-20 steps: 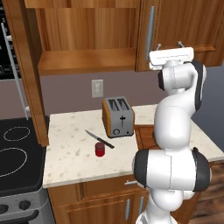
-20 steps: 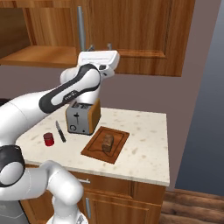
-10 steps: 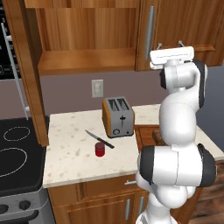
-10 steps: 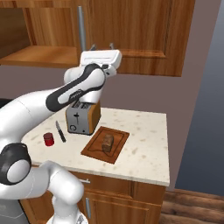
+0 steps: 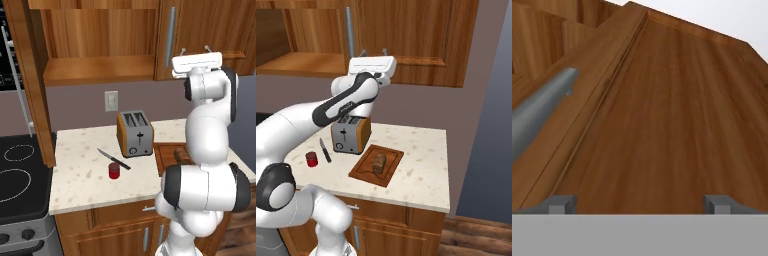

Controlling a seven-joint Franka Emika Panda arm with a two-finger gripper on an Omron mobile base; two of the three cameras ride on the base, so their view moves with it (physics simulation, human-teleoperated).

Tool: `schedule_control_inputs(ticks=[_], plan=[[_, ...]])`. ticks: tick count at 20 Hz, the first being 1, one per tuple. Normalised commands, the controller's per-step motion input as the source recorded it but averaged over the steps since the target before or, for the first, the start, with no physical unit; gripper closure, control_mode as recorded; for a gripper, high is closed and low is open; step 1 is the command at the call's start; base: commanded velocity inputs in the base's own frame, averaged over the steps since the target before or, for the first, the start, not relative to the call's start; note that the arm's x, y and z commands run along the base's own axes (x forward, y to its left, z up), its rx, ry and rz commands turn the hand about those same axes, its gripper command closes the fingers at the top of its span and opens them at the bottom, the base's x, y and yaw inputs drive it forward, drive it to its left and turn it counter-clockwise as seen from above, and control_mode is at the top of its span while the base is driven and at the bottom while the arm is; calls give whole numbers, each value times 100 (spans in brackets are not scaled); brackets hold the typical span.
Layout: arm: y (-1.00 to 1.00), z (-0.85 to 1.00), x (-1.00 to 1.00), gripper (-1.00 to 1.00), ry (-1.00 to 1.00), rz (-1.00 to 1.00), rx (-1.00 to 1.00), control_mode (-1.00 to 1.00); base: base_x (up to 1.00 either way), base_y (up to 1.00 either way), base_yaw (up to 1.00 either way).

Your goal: Pick the bread, place it on the cutting board, pick the jam, place it on the counter, and close the cabinet.

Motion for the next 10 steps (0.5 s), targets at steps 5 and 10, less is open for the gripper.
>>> schedule_control_inputs(ticks=[5,10], plan=[[-7,4,-11,-100,-1,0,0,-100,0,0,0],[0,0,19,-100,-1,0,0,-100,0,0,0]])
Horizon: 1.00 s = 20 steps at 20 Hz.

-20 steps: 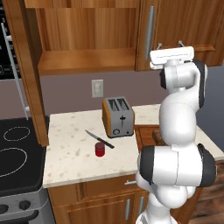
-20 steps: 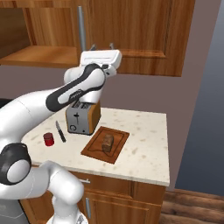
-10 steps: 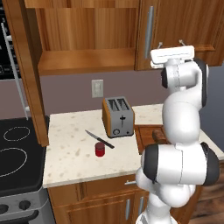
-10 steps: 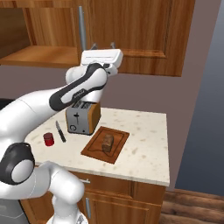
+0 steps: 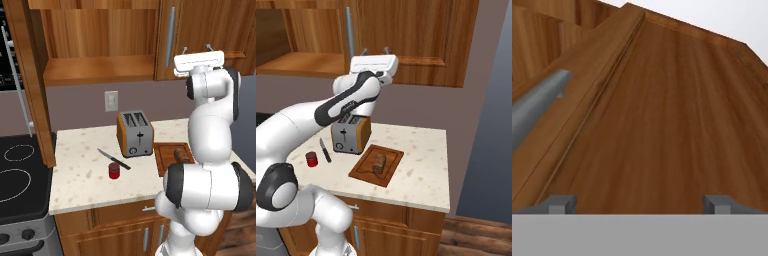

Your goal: Pick the bread, place it on the cutting board, pick the jam, place it on the counter, and close the cabinet.

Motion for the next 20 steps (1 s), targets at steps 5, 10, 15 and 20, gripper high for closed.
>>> schedule_control_inputs(ticks=[5,10,15,20], plan=[[0,0,38,-100,0,0,0,-100,0,0,0],[0,0,37,-100,0,0,0,-100,0,0,0],[0,0,32,-100,0,0,0,-100,0,0,0],[-1,0,-10,-100,0,0,0,-100,0,0,0]])
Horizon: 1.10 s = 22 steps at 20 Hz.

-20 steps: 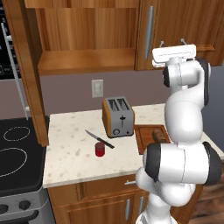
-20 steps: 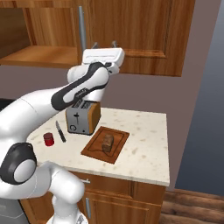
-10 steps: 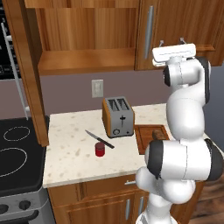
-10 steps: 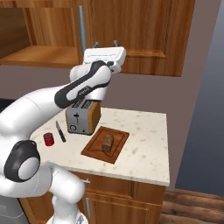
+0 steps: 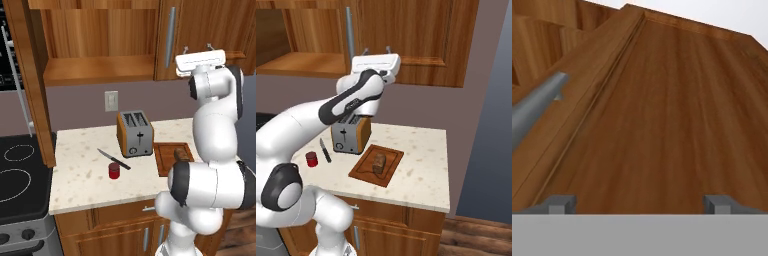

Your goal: Pick the bread, place it on the cutting board, pick the jam, place it on the counter, and close the cabinet.

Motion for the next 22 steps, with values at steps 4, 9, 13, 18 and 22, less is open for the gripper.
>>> schedule_control_inputs(ticks=[4,9,13,18,22], plan=[[-11,0,-52,-100,0,0,0,-100,0,0,0],[-9,2,-75,-100,0,0,0,-100,0,0,0],[-5,5,-87,-100,0,0,0,-100,0,0,0],[-1,14,-86,-100,1,0,0,-100,0,0,0],[0,24,-91,-100,7,0,0,-100,0,0,0]])
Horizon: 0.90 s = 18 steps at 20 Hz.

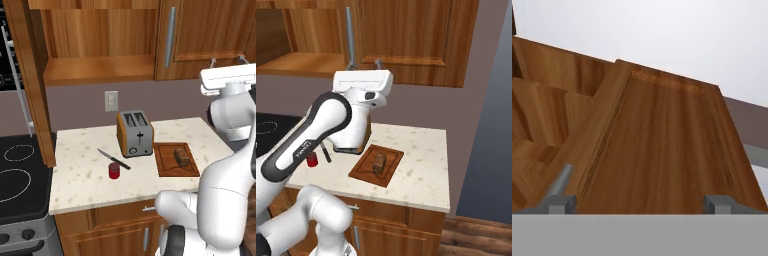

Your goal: Pick the bread, place it on the cutting board, pick the jam, place it on the counter, and close the cabinet.

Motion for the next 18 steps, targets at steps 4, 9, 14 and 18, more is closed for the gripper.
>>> schedule_control_inputs(ticks=[4,9,14,18], plan=[[0,27,-87,-100,12,0,0,-100,0,0,0],[0,29,-82,-100,17,0,0,-100,0,0,0],[0,28,-83,-100,22,-1,0,-100,0,0,0],[0,26,-81,-100,23,-2,0,-100,0,0,0]])
